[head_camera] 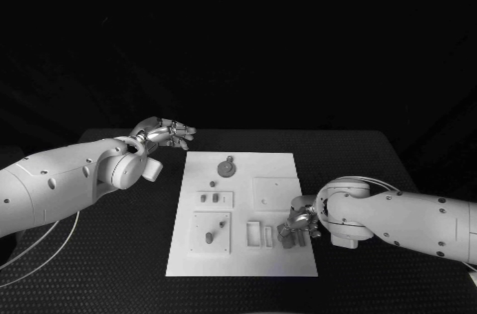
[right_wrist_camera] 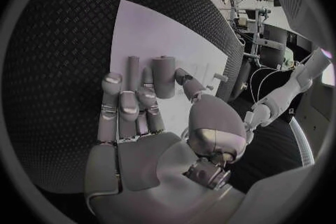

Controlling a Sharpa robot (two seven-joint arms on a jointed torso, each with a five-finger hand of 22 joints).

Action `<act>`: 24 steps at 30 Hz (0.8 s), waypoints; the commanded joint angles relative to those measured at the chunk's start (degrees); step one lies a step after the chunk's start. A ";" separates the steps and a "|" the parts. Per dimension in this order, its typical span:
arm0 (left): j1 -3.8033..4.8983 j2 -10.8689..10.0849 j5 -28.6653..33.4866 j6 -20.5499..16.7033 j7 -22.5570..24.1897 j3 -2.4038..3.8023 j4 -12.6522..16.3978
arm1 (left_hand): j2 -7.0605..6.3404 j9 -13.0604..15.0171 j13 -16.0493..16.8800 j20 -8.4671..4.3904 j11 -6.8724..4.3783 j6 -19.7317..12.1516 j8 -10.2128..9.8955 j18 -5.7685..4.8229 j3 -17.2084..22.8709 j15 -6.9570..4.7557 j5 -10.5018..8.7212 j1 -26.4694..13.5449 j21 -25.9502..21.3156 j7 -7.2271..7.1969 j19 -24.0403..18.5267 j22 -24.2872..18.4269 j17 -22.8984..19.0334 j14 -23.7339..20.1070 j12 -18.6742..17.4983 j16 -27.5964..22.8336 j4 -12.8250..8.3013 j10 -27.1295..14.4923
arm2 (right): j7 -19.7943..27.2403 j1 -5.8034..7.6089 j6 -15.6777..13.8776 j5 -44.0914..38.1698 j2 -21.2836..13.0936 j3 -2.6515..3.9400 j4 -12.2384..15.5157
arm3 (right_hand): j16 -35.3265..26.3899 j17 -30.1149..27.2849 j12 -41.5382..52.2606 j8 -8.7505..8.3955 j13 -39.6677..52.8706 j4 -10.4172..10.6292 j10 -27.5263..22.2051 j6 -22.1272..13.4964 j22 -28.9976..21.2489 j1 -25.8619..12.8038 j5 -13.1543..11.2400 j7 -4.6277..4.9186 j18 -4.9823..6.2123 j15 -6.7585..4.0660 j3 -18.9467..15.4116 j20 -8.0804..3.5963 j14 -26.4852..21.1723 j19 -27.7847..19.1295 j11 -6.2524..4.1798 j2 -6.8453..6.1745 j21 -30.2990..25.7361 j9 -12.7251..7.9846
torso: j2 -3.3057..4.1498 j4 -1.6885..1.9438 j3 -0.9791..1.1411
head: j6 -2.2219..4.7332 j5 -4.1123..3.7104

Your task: Assemble the parts on the task board

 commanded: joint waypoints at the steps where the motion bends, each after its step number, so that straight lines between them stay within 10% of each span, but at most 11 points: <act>1: 0.07 0.08 0.18 0.80 0.33 0.03 0.10 | 0.37 -0.08 0.09 0.36 -0.31 0.26 0.38 0.09 -0.22 0.21 -0.22 -0.06 -0.35 -0.12 -0.04 0.09 0.06 -0.04 0.21 -0.29 -0.20 0.18 | 0.63 0.32 -2.26 1.77 -0.20 -0.11 0.73 | 0.52 0.19 -0.25 0.24 0.09 -0.47 0.51 0.58 0.39 0.02 0.08 0.04 1.55 -0.07 0.37 -0.05 0.57 0.42 0.05 0.66 0.30 0.15 | -0.01 -0.04 -0.02 | 0.11 -0.11; 24: 0.09 0.28 -0.01 0.74 0.22 0.04 0.16 | 0.34 -0.09 0.10 0.35 -0.31 0.28 0.39 0.10 -0.19 0.20 -0.22 0.03 -0.37 -0.13 -0.03 0.13 0.12 -0.03 0.21 -0.32 -0.28 0.19 | 0.53 2.90 -1.99 7.86 1.20 -0.12 2.12 | 0.46 0.93 -0.44 0.19 0.37 0.06 1.08 0.98 0.42 -1.19 0.10 -0.15 1.55 -0.28 0.63 -0.27 1.44 0.87 -0.15 -0.23 0.60 0.11 | 0.01 -0.05 -0.04 | 0.35 -0.04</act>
